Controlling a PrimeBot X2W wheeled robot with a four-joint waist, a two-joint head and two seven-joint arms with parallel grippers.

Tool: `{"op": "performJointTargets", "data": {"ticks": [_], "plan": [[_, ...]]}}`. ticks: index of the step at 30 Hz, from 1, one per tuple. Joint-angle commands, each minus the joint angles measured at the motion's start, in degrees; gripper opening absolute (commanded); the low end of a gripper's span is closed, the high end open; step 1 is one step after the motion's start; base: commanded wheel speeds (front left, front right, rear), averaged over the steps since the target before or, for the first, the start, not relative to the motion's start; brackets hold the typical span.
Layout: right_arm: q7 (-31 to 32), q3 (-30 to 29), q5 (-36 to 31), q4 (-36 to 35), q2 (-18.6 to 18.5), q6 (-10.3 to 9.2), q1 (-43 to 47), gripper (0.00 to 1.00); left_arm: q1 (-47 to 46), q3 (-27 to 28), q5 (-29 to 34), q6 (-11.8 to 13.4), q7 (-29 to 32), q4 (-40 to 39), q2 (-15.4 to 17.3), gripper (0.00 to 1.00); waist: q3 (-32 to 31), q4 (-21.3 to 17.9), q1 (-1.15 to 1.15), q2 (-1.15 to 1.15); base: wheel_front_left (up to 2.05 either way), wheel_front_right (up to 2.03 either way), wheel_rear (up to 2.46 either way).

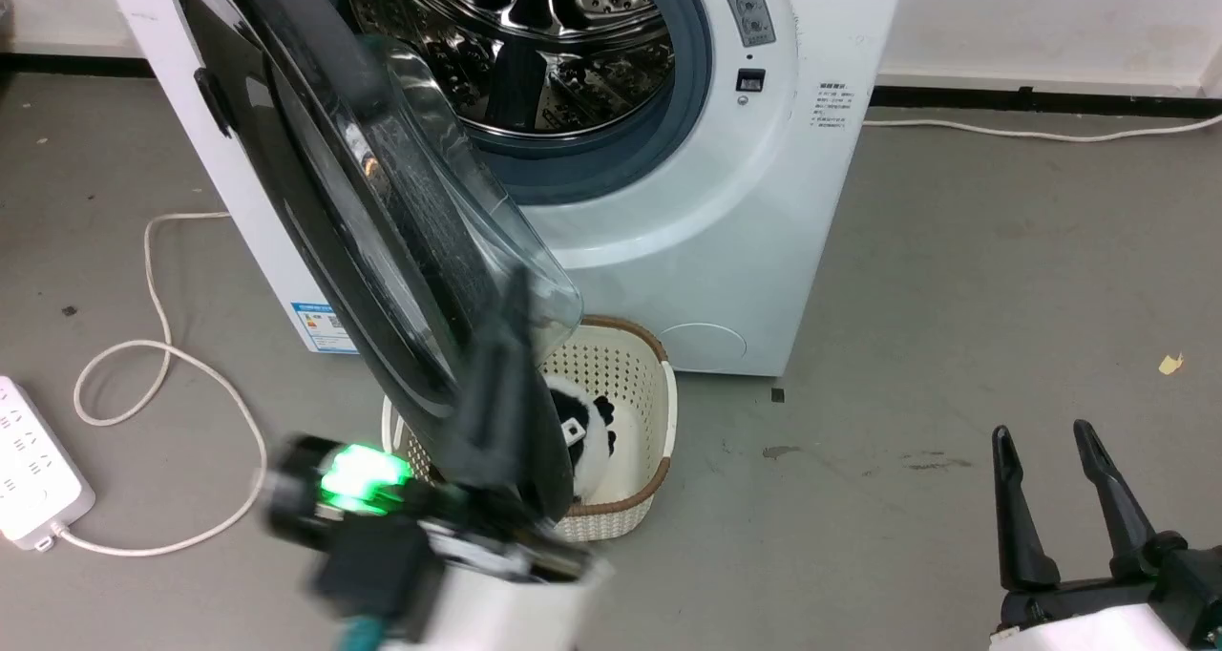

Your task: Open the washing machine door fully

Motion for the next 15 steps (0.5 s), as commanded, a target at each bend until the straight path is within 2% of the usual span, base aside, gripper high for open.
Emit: {"op": "performJointTargets", "data": {"ticks": [1,7,15], "plan": [[-0.26,0.04,0.05,-0.1,0.35,0.05,-1.21,1.0,1.58,-2.36,-0.58,0.0,-0.24,3.34,0.14,0.0,0.23,-0.07,0.0,0.0,0.0,0.0,0.0],[-0.26,-0.12,0.35,0.29,0.36,0.05,-1.64,1.0,2.65,-6.94,-1.51,-0.6,1.51,18.66,0.14,0.0,1.01,-0.32,0.0,0.0,0.0,0.0,0.0],[-0.26,-0.21,0.6,0.51,0.36,0.05,-2.02,1.0,-0.09,-5.77,-4.38,0.72,0.36,28.87,0.14,0.0,2.47,0.3,0.0,0.0,0.0,0.0,0.0]]}}
